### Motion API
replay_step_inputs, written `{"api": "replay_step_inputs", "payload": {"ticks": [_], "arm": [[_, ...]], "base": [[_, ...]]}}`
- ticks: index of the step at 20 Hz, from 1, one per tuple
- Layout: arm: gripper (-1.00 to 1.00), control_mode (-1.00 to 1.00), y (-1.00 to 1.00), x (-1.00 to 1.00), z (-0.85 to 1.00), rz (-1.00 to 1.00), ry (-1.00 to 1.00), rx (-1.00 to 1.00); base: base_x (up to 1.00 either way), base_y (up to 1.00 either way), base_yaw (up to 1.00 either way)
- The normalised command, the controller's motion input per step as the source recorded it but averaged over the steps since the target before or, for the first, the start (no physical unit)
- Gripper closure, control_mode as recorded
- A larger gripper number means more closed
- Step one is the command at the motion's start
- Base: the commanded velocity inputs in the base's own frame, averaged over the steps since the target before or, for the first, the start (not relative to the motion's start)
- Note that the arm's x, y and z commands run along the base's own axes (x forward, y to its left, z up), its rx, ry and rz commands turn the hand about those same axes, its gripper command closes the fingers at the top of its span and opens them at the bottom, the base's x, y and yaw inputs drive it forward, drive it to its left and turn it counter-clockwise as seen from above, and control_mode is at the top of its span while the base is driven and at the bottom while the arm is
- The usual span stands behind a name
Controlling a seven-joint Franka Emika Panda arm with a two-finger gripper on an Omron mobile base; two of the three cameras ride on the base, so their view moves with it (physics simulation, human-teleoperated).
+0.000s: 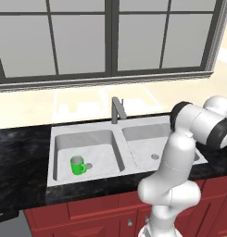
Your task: Pick the mug and place it in the sink. Pick the bowl and place it in the open cabinet and then close the cabinet.
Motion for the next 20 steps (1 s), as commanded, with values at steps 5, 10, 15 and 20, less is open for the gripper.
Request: {"api": "replay_step_inputs", "payload": {"ticks": [5, 10, 15, 20], "arm": [[-1.0, -1.0, -0.36, 0.2, -0.02, 0.01, 0.03, 0.09], [-1.0, -1.0, -0.42, 0.13, -0.14, 0.0, 0.02, 0.12], [-1.0, -1.0, -0.44, 0.17, -0.15, 0.01, 0.06, 0.11], [-1.0, -1.0, -0.26, 0.19, -0.21, 0.0, 0.03, 0.06]], "base": [[0.0, 0.0, 0.0], [0.0, 0.0, 0.0], [0.0, 0.0, 0.0], [0.0, 0.0, 0.0]]}}
